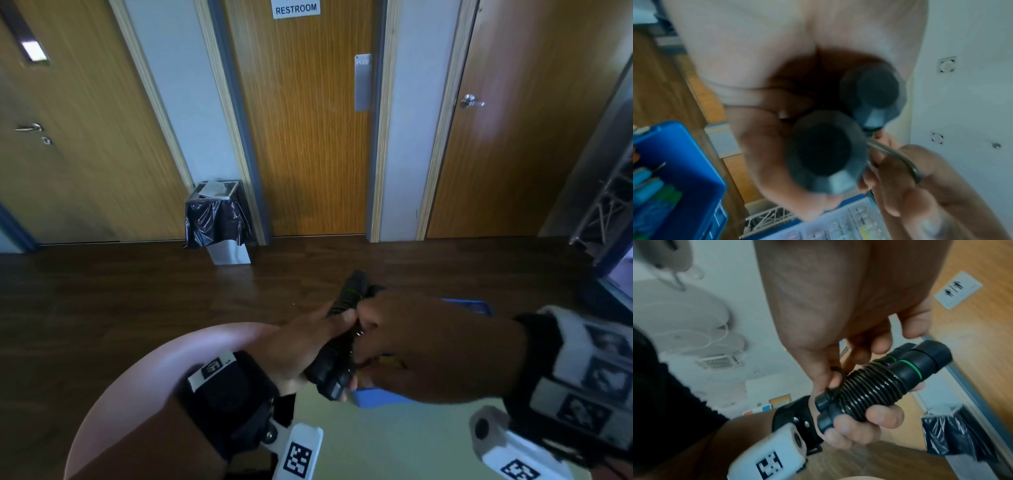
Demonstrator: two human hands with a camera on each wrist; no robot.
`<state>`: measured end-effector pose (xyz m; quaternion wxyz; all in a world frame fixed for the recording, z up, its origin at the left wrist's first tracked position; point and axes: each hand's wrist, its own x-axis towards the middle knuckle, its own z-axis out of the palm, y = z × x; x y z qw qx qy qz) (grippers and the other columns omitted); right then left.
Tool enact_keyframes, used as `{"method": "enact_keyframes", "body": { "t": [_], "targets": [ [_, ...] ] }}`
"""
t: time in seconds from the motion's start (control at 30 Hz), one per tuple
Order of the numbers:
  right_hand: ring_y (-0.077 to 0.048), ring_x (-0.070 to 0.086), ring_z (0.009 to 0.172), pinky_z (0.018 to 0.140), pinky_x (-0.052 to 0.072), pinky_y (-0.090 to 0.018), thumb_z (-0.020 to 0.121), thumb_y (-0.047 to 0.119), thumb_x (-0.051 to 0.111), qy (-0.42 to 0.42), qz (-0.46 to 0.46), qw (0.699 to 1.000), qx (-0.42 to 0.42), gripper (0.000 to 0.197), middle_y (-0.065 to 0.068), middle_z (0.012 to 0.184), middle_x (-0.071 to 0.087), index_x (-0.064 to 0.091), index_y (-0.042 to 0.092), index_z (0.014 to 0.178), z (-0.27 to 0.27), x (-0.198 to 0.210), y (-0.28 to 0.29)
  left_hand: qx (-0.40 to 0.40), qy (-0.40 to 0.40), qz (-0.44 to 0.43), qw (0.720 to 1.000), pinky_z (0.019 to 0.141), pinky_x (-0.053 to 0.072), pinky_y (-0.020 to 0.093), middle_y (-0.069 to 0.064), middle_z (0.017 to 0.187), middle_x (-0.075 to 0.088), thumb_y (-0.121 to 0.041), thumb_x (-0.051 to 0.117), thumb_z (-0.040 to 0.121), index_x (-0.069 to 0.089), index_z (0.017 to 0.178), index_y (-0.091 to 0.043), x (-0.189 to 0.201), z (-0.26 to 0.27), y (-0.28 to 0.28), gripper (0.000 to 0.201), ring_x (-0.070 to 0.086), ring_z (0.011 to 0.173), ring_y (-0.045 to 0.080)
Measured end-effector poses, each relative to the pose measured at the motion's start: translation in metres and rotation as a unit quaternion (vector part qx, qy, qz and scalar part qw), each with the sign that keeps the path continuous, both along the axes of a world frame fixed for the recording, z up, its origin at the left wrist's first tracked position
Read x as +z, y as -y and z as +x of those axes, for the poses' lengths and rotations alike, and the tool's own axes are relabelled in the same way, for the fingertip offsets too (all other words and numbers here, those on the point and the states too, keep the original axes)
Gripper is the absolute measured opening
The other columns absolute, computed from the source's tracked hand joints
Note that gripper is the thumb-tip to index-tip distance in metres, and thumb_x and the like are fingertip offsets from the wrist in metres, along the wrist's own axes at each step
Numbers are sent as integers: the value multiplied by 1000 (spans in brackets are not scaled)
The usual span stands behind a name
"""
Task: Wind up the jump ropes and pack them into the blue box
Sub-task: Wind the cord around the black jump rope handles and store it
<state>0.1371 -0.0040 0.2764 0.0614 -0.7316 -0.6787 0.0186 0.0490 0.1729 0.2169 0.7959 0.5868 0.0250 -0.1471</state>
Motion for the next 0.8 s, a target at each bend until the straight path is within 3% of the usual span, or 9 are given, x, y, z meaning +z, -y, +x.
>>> {"method": "enact_keyframes", "body": {
  "t": [0.07,0.1,0.2,0.33,0.5,0.6,0.63,0.7,0.8],
  "targets": [
    [-3,34,95,75,34,-28,89,56,49,54,54,997,0,25,17,97,35,66,41,97,-6,-9,5,-36,-40,5,999,48,50,27,15,72,62,-65,42,92,62,104,-6,4,-1,4,64,59,55,24],
    [-5,35,104,81,36,-30,88,58,49,40,71,997,-7,26,15,103,39,67,40,94,-6,-15,7,-46,-59,-3,997,47,50,26,16,72,61,-68,33,93,65,98,-7,6,0,6,69,60,54,23],
    [-8,42,120,93,38,-35,85,56,60,-62,143,988,-10,24,9,118,49,71,35,84,2,-21,9,-58,-77,-57,994,47,52,24,28,87,54,-73,22,94,53,118,6,10,5,14,88,63,53,22],
    [-6,58,90,79,45,-29,87,40,67,-151,242,958,3,24,5,106,61,71,19,74,15,-32,16,-11,-90,-96,991,43,49,21,12,67,68,-69,22,94,51,127,-4,21,15,37,79,64,49,19],
    [-1,55,92,83,38,-12,91,39,60,-191,242,951,-11,22,7,107,61,67,20,81,40,-40,47,47,-116,-100,987,40,48,24,14,80,63,-74,39,90,61,128,-10,17,39,72,77,63,52,22],
    [-7,58,84,73,47,-24,90,27,63,-278,226,933,-22,10,6,97,59,56,23,85,57,-43,74,51,-139,-94,984,39,44,22,12,69,63,-74,41,88,73,89,-8,11,56,101,73,62,49,22],
    [-12,61,80,70,50,-31,90,24,63,-320,213,922,-47,14,3,94,59,49,26,87,62,-44,83,59,-145,-92,983,39,43,22,11,67,63,-73,42,88,72,84,-9,10,62,113,71,61,49,22],
    [-22,63,74,65,52,-48,90,19,59,-359,181,912,-86,22,-6,95,60,41,30,88,72,-46,102,78,-147,-77,983,41,41,21,12,68,63,-74,42,88,72,87,-11,5,74,135,69,60,51,24],
    [-19,68,70,61,55,-40,94,5,54,-406,155,898,-72,25,-6,96,61,42,27,91,88,-43,133,106,-143,-66,982,42,43,22,12,72,62,-73,40,89,74,90,-13,0,90,165,69,61,51,23]
  ]
}}
